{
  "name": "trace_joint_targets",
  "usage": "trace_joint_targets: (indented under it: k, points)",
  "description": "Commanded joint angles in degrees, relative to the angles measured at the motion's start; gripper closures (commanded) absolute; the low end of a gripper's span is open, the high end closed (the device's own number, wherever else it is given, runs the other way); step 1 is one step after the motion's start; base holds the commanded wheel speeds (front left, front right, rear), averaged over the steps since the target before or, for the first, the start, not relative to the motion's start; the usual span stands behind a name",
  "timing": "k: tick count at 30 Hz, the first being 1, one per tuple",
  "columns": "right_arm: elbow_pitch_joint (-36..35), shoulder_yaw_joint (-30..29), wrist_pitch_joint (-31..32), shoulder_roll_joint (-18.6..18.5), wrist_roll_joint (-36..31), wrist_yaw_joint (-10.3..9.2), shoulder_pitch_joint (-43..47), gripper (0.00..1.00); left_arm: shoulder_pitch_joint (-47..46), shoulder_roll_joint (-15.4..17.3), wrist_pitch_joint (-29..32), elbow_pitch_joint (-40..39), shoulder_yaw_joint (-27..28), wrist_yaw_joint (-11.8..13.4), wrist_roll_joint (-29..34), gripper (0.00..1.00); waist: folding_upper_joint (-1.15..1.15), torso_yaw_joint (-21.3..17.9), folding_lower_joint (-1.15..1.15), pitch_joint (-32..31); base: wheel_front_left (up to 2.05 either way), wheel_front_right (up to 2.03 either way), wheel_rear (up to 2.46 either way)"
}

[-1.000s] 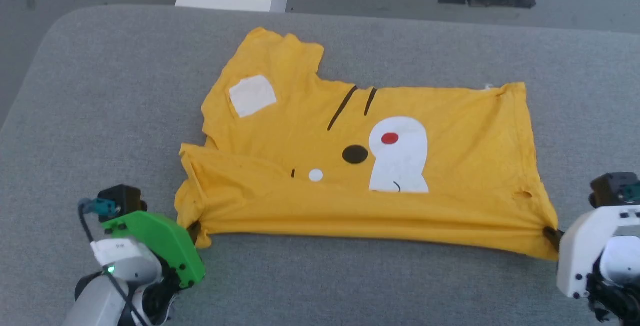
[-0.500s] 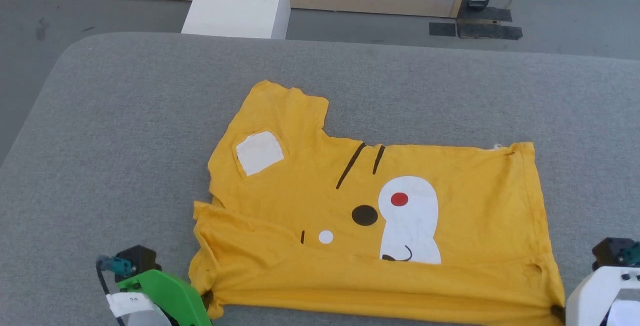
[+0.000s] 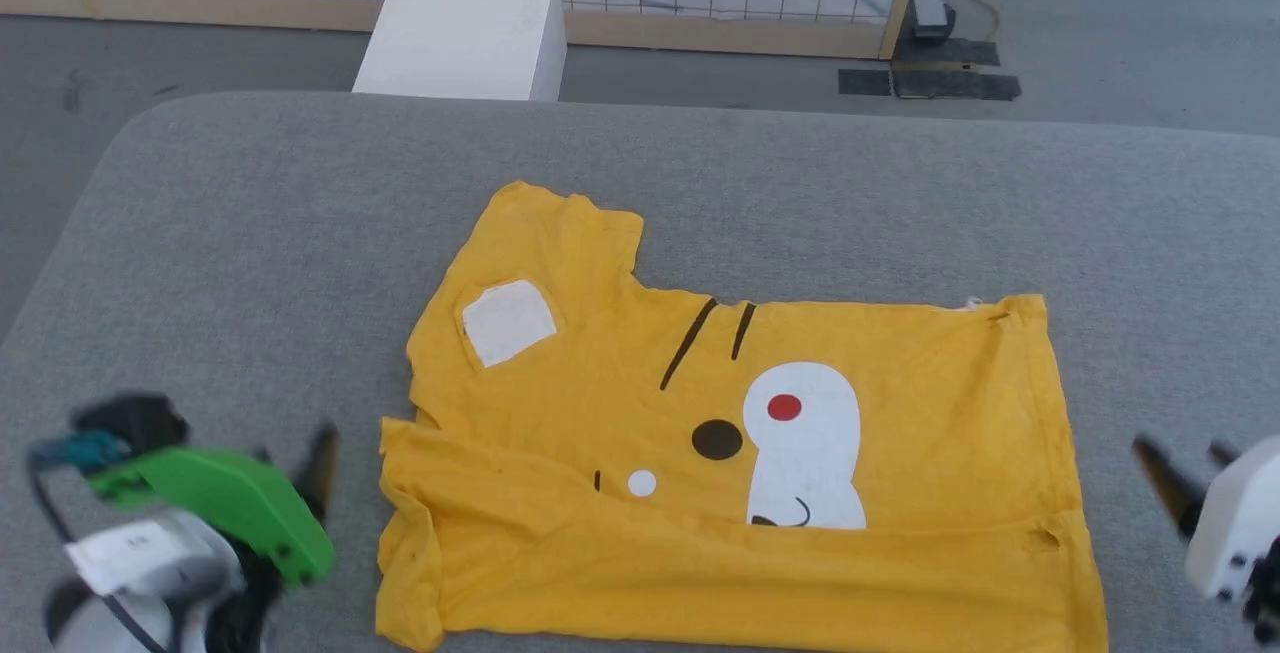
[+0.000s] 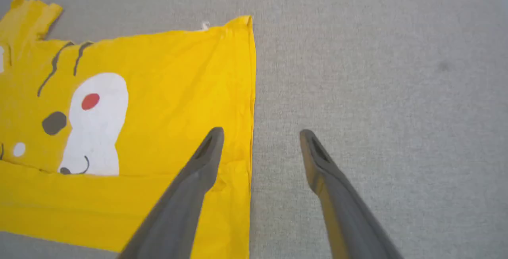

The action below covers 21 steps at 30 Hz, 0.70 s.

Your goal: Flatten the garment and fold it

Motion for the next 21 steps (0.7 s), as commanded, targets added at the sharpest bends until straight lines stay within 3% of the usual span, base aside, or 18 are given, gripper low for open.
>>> trace_joint_targets:
  k: [1, 9, 17, 21]
  points:
    - [-0.61, -0.55, -2.04, -0.09, -0.24, -0.09, -2.20, 0.00, -2.65, 0.42, -2.62, -0.88, 1.22, -0.35, 1.46, 0.00, 0.00, -0.50, 0.00, -0.26, 0.00, 0.00, 0.00]
    - [2.18, 0.54, -10.61, -2.42, -2.47, -0.09, -10.97, 0.00, -14.58, -1.12, -17.51, 3.52, -0.42, -7.42, 8.73, 0.00, 0.00, -0.59, 0.00, 2.43, 0.00, 0.00, 0.00]
    - [4.59, 3.32, -11.13, -4.72, -2.04, -0.09, -18.10, 0.00, -29.42, -4.63, -22.56, 16.31, -6.43, -13.83, 12.92, 0.00, 0.00, 0.42, 0.00, 9.97, 0.00, 0.00, 0.00]
    - [3.82, 4.16, -9.59, -5.69, -1.55, -0.09, -20.91, 0.00, -38.88, -6.63, -21.22, 24.15, -8.81, -16.41, 13.67, 0.00, 0.00, 1.16, 0.00, 14.83, 0.00, 0.00, 0.00]
